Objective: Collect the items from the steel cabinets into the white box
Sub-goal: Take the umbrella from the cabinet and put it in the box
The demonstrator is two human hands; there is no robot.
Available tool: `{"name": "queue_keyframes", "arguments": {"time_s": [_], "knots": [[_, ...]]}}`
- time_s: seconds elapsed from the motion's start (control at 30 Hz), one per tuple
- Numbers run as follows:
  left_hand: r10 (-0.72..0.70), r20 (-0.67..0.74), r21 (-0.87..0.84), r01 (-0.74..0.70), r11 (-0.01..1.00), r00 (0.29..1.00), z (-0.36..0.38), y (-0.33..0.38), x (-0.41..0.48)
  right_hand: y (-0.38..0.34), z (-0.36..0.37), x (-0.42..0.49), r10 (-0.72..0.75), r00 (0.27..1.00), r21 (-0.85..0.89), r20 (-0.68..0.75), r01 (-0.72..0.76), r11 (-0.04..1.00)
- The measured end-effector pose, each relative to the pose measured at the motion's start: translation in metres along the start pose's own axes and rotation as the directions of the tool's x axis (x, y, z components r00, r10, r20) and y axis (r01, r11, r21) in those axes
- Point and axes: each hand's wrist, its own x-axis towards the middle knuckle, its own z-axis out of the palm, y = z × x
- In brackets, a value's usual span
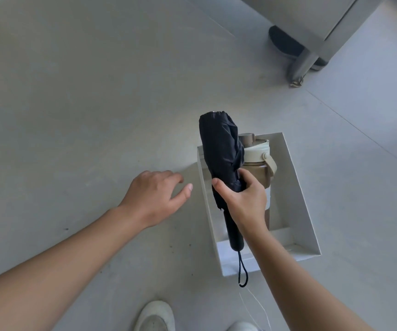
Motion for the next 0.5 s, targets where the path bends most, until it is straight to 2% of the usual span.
{"name": "queue_keyframes", "arguments": {"time_s": [0.33,0.5], "knots": [[-0.017,0.027,0.022,0.017,1.000,0.999,0.018,0.000,0.007,0.026,0.025,-0.009,0.046,0.999,-0.009,-0.026,-0.046,0.999],[-0.043,0.030,0.001,0.043,0.999,0.999,0.015,0.006,-0.005,0.025,0.018,-0.010,0.070,0.997,-0.042,0.040,-0.069,0.997]]}}
